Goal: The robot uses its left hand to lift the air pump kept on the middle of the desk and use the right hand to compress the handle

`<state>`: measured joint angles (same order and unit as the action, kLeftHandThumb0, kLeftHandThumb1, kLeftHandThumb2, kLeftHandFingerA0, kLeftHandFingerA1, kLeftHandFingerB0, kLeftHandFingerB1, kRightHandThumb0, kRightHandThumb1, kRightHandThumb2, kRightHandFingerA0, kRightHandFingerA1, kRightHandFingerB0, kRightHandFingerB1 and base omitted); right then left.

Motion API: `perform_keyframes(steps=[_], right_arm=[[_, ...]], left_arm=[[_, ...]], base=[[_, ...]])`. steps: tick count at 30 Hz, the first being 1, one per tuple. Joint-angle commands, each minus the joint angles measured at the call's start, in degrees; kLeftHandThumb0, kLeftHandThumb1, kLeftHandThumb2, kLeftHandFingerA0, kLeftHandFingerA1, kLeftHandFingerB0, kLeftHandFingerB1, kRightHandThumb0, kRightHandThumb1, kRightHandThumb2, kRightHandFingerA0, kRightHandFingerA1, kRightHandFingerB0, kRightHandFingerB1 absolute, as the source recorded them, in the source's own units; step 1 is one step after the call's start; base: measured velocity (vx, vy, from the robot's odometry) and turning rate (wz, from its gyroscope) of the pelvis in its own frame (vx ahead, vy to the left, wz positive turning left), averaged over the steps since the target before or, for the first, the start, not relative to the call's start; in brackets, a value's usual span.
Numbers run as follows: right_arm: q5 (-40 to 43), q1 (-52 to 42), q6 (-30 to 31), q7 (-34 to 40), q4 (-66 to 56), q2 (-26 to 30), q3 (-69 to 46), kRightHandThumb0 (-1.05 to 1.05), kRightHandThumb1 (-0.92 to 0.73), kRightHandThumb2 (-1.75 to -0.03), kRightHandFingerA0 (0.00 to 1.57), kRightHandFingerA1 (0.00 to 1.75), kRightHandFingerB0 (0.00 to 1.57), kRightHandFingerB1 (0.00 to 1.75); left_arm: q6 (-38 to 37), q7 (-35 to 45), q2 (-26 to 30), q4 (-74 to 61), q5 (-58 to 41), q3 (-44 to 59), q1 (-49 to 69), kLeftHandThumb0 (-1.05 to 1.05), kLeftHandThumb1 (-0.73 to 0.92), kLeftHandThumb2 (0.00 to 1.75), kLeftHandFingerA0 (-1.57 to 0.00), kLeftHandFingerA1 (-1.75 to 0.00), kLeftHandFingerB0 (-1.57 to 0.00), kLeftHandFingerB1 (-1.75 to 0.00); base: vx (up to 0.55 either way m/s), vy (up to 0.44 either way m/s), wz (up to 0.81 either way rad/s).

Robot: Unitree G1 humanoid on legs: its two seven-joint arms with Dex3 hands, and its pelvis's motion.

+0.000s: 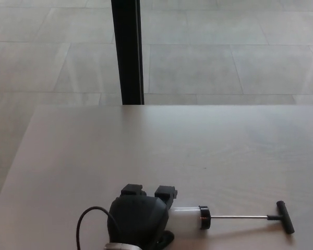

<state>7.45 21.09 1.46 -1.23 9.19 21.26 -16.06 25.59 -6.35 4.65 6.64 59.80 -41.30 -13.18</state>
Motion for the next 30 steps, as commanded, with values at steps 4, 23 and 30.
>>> perform_keyframes(steps=[4,23,30], right_arm=[[-0.6,0.2,0.2,-0.8,-0.9,1.0,-0.6,-0.54,-0.8,-0.64,0.45,0.54,0.56,0.41],[-2.1,-0.9,-0.2,0.2,-0.9,2.3,-2.7,-0.59,-0.83,-0.66,0.49,0.56,0.56,0.42],[-2.0,-2.1,-0.6,0.0,-1.5,1.2,-3.0,-0.57,-0.83,-0.66,0.49,0.56,0.57,0.43]], left_arm=[[-0.2,9.3,4.3,-1.4,3.2,-2.2,-2.1,-0.49,0.68,0.6,-0.57,-0.72,-0.36,-0.41],[1.2,5.7,5.3,1.7,4.6,0.9,-0.1,-0.28,0.81,0.65,-0.81,-1.63,-0.68,-0.75],[-3.9,0.3,3.8,1.8,1.1,2.8,2.8,-0.23,0.76,0.73,-0.77,-1.75,-0.76,-1.08]], base=[[0.0,0.0,0.0],[0.0,0.0,0.0],[0.0,0.0,0.0]])
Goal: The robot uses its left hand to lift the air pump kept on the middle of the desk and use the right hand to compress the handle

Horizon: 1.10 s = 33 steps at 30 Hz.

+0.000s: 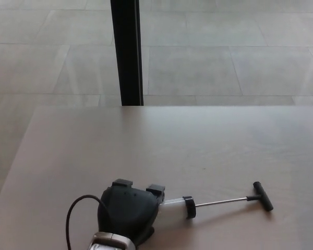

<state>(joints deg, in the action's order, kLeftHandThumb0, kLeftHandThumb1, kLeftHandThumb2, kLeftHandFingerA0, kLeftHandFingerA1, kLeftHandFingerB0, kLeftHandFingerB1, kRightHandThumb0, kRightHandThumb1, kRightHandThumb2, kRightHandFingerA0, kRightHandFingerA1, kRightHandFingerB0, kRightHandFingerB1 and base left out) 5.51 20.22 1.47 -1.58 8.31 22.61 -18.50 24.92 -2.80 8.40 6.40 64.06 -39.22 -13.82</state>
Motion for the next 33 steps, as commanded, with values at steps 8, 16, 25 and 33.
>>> perform_keyframes(steps=[8,16,25,33], right_arm=[[0.1,-2.4,-0.9,-0.3,0.0,-1.1,0.2,-0.52,-0.82,-0.65,0.49,0.59,0.57,0.42],[1.0,-1.5,2.5,-0.9,-0.6,-3.4,1.9,-0.51,-0.85,-0.65,0.5,0.59,0.51,0.41],[4.6,2.2,14.8,-7.0,-1.6,-3.4,7.2,-0.96,-0.92,-1.26,0.0,0.14,0.04,0.13],[4.9,3.0,18.2,-6.0,-2.9,-6.9,9.3,-0.92,-0.92,-0.92,0.0,0.0,0.0,0.0]], left_arm=[[-11.2,-8.6,-1.0,3.0,-8.7,4.5,4.8,-0.24,0.8,0.67,-0.71,-1.75,-0.66,-1.1],[-21.5,-18.6,0.4,-0.5,-11.3,8.9,2.7,-0.08,0.66,0.88,-0.67,-1.75,-0.52,-1.58],[-21.0,-14.7,1.8,-2.5,-11.0,11.7,-2.4,-0.02,0.59,1.04,-0.77,-1.75,-0.7,-1.51],[-20.8,-13.7,2.7,-2.0,-12.8,14.3,-4.6,0.0,0.55,1.11,-0.82,-1.75,-0.69,-1.49]], base=[[0.0,0.0,0.0],[0.0,0.0,0.0],[0.0,0.0,0.0],[0.0,0.0,0.0]])
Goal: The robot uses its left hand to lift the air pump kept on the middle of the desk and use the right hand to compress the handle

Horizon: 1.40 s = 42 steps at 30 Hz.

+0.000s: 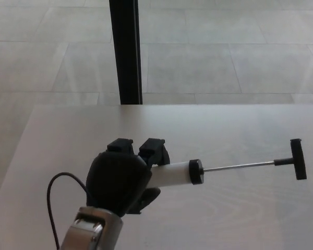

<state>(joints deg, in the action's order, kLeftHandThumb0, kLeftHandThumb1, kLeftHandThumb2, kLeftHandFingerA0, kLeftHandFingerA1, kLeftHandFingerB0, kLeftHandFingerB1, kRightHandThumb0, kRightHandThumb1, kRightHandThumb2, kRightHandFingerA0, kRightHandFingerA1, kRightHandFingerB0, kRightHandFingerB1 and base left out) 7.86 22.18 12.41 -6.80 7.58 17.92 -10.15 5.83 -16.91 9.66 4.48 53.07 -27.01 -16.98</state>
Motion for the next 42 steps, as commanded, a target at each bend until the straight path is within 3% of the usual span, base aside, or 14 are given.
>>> perform_keyframes(steps=[1,5,6,7,10,14,15,16,17,37,38,40,41,42], right_arm=[[2.4,0.8,8.9,-0.5,-3.5,-2.6,1.5,-0.98,-0.92,-0.93,0.0,0.0,0.0,0.0],[1.6,0.1,11.7,-0.1,-7.1,-3.2,2.7,-1.03,-0.92,-0.97,0.0,0.0,0.0,0.0],[1.3,0.0,12.6,0.0,-8.5,-3.2,3.2,-1.03,-0.92,-0.87,0.0,0.0,0.0,0.0],[1.5,-0.1,13.6,-0.1,-9.7,-3.0,3.1,-1.01,-0.92,-0.98,0.0,0.0,0.0,0.0],[1.9,-0.1,14.1,0.1,-11.4,-3.5,2.9,-0.99,-0.92,-0.88,0.0,0.0,0.0,0.0],[2.6,-0.4,14.2,0.0,-13.4,-4.6,2.5,-0.98,-0.92,-0.98,0.0,0.0,0.0,0.0],[2.7,-0.5,14.5,0.0,-13.9,-5.0,2.7,-1.03,-0.9,-1.31,0.0,0.21,0.0,0.04],[2.7,-0.5,14.9,0.1,-14.3,-5.0,2.7,-0.99,-0.92,-0.99,0.0,0.0,0.0,0.0],[3.3,-0.7,15.1,-0.2,-15.0,-5.3,2.4,-1.03,-0.92,-1.3,0.0,0.22,0.0,0.05],[5.3,-7.2,23.3,2.5,-25.7,-10.1,1.8,-1.01,-0.92,-1.31,0.0,0.17,0.0,0.03],[5.3,-7.4,23.7,2.5,-25.8,-10.1,2.1,-0.93,-0.92,-0.9,0.0,0.0,0.0,0.0],[5.7,-8.1,23.7,2.1,-26.1,-10.4,2.3,-0.93,-0.92,-1.02,0.0,0.0,0.0,0.0],[5.8,-8.6,24.6,2.8,-26.4,-11.3,2.6,-1.02,-0.92,-1.3,0.0,0.16,0.0,0.02],[5.1,-8.9,24.0,3.4,-26.1,-11.9,3.3,-1.02,-0.92,-1.3,0.0,0.16,0.0,0.02]], left_arm=[[-2.4,-0.5,1.6,0.5,-1.9,2.3,-1.4,0.0,0.51,1.16,-0.83,-1.75,-0.72,-1.58],[-2.5,-0.5,2.6,0.3,-0.7,2.2,-0.8,-0.02,0.52,1.1,-0.82,-1.75,-0.71,-1.58],[-2.5,-1.0,2.8,0.3,-0.6,2.3,-0.3,-0.01,0.51,1.11,-0.83,-1.75,-0.73,-1.57],[-2.4,-0.4,2.8,0.2,-0.8,2.3,-0.1,-0.02,0.52,1.09,-0.82,-1.75,-0.72,-1.57],[-2.4,-0.3,3.6,0.2,-0.5,2.2,0.3,-0.03,0.54,1.05,-0.8,-1.75,-0.72,-1.54],[-3.0,-1.6,5.4,1.0,0.9,1.8,0.8,-0.01,0.54,1.06,-0.78,-1.75,-0.71,-1.53],[-2.8,-1.0,5.5,0.9,0.3,2.1,1.0,-0.02,0.55,1.05,-0.78,-1.75,-0.71,-1.54],[-2.7,-1.1,5.5,1.0,0.2,2.2,1.0,-0.01,0.55,1.06,-0.79,-1.75,-0.72,-1.53],[-2.6,-1.4,5.4,1.1,-0.1,2.4,1.3,0.01,0.53,1.09,-0.8,-1.75,-0.71,-1.55],[-3.6,-2.5,5.7,1.8,-1.0,5.1,-0.3,-0.01,0.56,1.06,-0.82,-1.75,-0.74,-1.54],[-3.5,-3.0,5.8,2.1,-0.6,5.2,-0.8,-0.02,0.54,1.07,-0.82,-1.75,-0.75,-1.53],[-3.3,-2.7,5.5,2.3,-1.0,5.7,-1.7,-0.02,0.53,1.09,-0.83,-1.75,-0.75,-1.54],[-3.0,-1.0,4.9,2.0,-2.7,6.7,-3.1,-0.05,0.55,1.08,-0.82,-1.75,-0.7,-1.56],[-2.9,0.1,4.9,1.8,-3.3,7.3,-4.3,-0.05,0.55,1.08,-0.82,-1.75,-0.7,-1.56]], base=[[0.0,0.0,0.0],[0.0,0.0,0.0],[0.0,0.0,0.0],[0.0,0.0,0.0],[0.0,0.0,0.0],[0.0,0.0,0.0],[0.0,0.0,0.0],[0.0,0.0,0.0],[0.0,0.0,0.0],[0.0,0.0,0.0],[0.0,0.0,0.0],[0.0,0.0,0.0],[0.0,0.0,0.0],[0.0,0.0,0.0]])
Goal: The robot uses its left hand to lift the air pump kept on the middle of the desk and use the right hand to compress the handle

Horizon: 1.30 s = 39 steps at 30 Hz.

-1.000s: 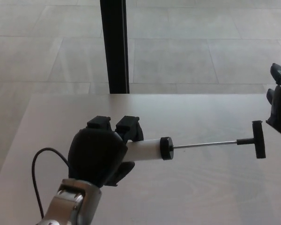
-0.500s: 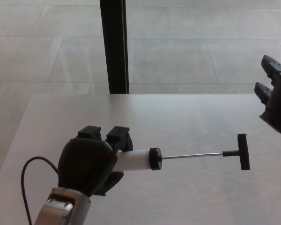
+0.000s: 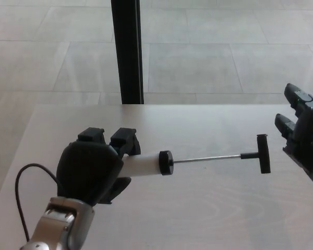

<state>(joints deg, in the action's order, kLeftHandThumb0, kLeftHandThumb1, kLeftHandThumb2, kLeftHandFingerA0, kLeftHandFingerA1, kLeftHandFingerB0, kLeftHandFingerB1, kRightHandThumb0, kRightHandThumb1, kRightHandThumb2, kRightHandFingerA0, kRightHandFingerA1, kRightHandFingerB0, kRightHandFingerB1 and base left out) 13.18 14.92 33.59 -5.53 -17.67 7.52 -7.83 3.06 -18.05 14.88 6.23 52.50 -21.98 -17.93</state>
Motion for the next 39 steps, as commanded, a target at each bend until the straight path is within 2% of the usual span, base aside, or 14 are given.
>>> perform_keyframes(steps=[1,10,11,12,13,17,18,22,23,26,27,31,32,39], right_arm=[[-0.3,-2.0,3.2,2.1,-1.2,-1.5,1.1,-1.03,-0.92,-1.31,0.0,0.15,0.0,0.01],[-1.1,-0.2,1.3,2.0,0.8,-1.5,2.4,-1.0,-0.92,-1.3,0.0,0.17,0.0,0.04],[-1.6,1.2,2.4,2.2,0.9,-0.9,2.9,-0.93,-0.92,-1.02,0.0,0.0,0.0,0.0],[-1.6,1.6,2.6,1.9,1.1,-0.6,2.9,-0.92,-0.92,-0.9,0.0,0.0,0.0,0.0],[-1.9,2.5,2.7,2.1,1.3,-0.4,3.0,-0.97,-0.92,-1.31,0.0,0.18,0.0,0.05],[-4.3,6.0,1.3,2.5,3.5,1.2,4.2,-0.98,-0.92,-1.31,0.0,0.19,0.0,0.06],[-5.1,7.9,0.6,2.0,4.5,2.5,4.6,-0.98,-0.92,-1.31,0.0,0.18,0.0,0.06],[-4.7,11.3,2.0,2.1,5.8,4.3,3.0,-1.05,-0.92,-1.31,0.0,0.12,0.0,0.0],[-4.7,12.1,2.4,2.0,5.9,4.7,2.7,-1.05,-0.92,-1.3,0.0,0.13,0.0,0.0],[-4.2,13.8,1.8,1.4,7.1,5.4,1.8,-1.05,-0.91,-1.3,0.0,0.14,0.0,0.0],[-4.3,14.0,1.4,1.6,7.0,5.3,1.7,-1.05,-0.92,-1.31,0.0,0.13,0.0,0.0],[-4.6,12.8,2.4,3.2,5.3,2.9,2.7,-1.03,-0.92,-1.29,0.0,0.13,0.0,0.0],[-5.2,11.9,2.4,3.7,5.0,2.1,3.8,-1.0,-0.92,-1.31,0.0,0.16,0.0,0.03],[-4.9,6.0,3.9,3.2,3.4,-1.1,6.7,-1.04,-0.92,-1.3,0.0,0.14,0.0,0.03]], left_arm=[[-0.7,0.7,-0.9,0.6,-3.2,2.5,-4.0,-0.04,0.52,1.12,-0.84,-1.75,-0.71,-1.59],[-0.8,-0.3,-1.4,1.7,-2.3,1.7,-3.9,-0.1,0.5,1.1,-0.85,-1.75,-0.76,-1.54],[-0.5,0.6,-1.3,1.9,-2.2,1.2,-3.5,-0.11,0.48,1.15,-0.87,-1.75,-0.74,-1.55],[-0.3,0.8,-1.1,1.8,-1.8,0.9,-3.3,-0.12,0.47,1.18,-0.86,-1.75,-0.74,-1.55],[0.0,0.1,-0.6,1.9,-0.3,0.0,-2.9,-0.12,0.47,1.16,-0.85,-1.75,-0.76,-1.52],[-0.9,-2.5,0.5,3.1,1.8,-1.5,-2.5,-0.13,0.5,1.07,-0.85,-1.74,-0.78,-1.51],[-1.5,-3.1,0.5,3.5,1.4,-1.7,-2.2,-0.15,0.46,1.09,-1.16,-1.35,-1.01,-1.23],[-1.0,-4.2,0.8,3.8,2.3,-2.4,-1.4,-0.14,0.45,1.1,-1.17,-1.36,-1.0,-1.24],[-1.0,-4.7,0.9,3.6,2.4,-2.4,-0.8,-0.09,0.45,1.15,-0.86,-1.75,-0.79,-1.52],[-1.0,-4.6,1.4,3.4,2.2,-2.2,-0.3,-0.11,0.49,1.1,-0.85,-1.75,-0.74,-1.57],[-1.3,-4.7,1.4,3.6,1.8,-2.0,-0.5,-0.17,0.47,1.08,-1.16,-1.37,-0.99,-1.25],[-0.9,-4.8,0.6,3.8,0.9,-1.3,-1.3,-0.15,0.46,1.08,-1.16,-1.35,-0.99,-1.22],[-1.1,-4.9,0.3,3.9,0.4,-1.0,-1.8,-0.12,0.51,1.08,-0.84,-1.75,-0.75,-1.55],[-0.4,-2.8,-0.9,2.8,-1.1,0.5,-3.1,-0.14,0.48,1.17,-0.91,-1.75,-0.77,-1.49]], base=[[0.0,0.0,0.0],[0.0,0.0,0.0],[0.0,0.0,0.0],[0.0,0.0,0.0],[0.0,0.0,0.0],[0.0,0.0,0.0],[0.0,0.0,0.0],[0.0,0.0,0.0],[0.0,0.0,0.0],[0.0,0.0,0.0],[0.0,0.0,0.0],[0.0,0.0,0.0],[0.0,0.0,0.0],[0.0,0.0,0.0]])
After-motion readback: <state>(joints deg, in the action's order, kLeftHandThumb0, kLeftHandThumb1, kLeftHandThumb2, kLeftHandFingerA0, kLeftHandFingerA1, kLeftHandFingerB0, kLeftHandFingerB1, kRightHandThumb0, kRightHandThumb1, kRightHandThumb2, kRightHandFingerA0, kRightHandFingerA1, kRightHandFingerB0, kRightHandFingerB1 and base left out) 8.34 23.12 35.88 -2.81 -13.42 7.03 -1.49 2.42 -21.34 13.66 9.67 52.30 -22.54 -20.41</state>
